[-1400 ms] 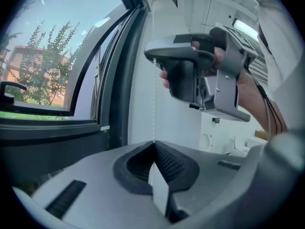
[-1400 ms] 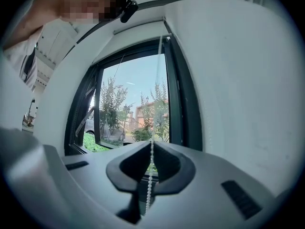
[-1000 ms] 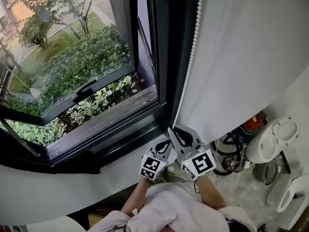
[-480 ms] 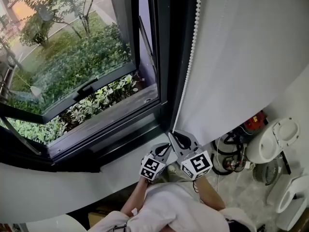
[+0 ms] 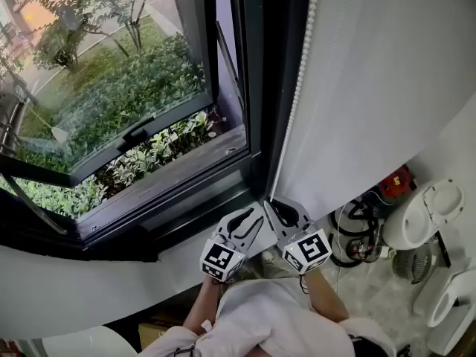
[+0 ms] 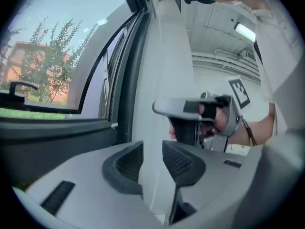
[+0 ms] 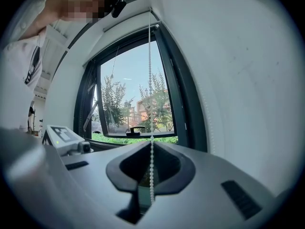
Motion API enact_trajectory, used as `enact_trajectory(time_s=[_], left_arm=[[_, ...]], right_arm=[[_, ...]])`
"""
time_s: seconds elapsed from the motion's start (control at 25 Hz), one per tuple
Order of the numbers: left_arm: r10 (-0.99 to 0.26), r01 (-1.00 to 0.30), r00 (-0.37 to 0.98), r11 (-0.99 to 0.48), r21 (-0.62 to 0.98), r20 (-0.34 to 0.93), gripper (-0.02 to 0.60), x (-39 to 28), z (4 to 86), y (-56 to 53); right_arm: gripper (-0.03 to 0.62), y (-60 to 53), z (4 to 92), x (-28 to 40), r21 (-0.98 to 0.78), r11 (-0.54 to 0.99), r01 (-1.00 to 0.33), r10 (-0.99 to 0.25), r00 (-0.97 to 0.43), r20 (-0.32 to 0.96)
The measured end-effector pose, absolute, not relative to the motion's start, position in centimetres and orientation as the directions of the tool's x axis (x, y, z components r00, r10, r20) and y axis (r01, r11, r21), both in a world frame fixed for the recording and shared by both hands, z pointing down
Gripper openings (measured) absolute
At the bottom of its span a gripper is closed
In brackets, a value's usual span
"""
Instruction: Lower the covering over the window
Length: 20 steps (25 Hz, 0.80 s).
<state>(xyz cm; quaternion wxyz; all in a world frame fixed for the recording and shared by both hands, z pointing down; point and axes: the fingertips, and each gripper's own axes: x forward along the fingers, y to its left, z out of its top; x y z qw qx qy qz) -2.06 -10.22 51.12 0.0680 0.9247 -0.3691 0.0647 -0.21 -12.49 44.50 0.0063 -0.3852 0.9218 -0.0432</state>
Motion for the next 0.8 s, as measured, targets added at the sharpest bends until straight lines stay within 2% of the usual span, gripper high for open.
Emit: enact_trajectory(time_s=[0.36,0.8], left_arm=[[-0.678,-0.678,0.735,-0.735,-0.016,-0.019,0.120,-2.3,39.1,-10.9],[-0.627,-0.635,0.772,-0.766,-0.102,-0.101,0.120,0.4,31.7,-12.6]], right_arm=[[0.009,-12.2,44.4,-0.3,-0.091,0.695,-0.713,-0.714,-0.699,0.021],[0.009,-11.8,44.2,-0.4,-0.088,0.694,-0.715,-0.716,-0.698,0.023]])
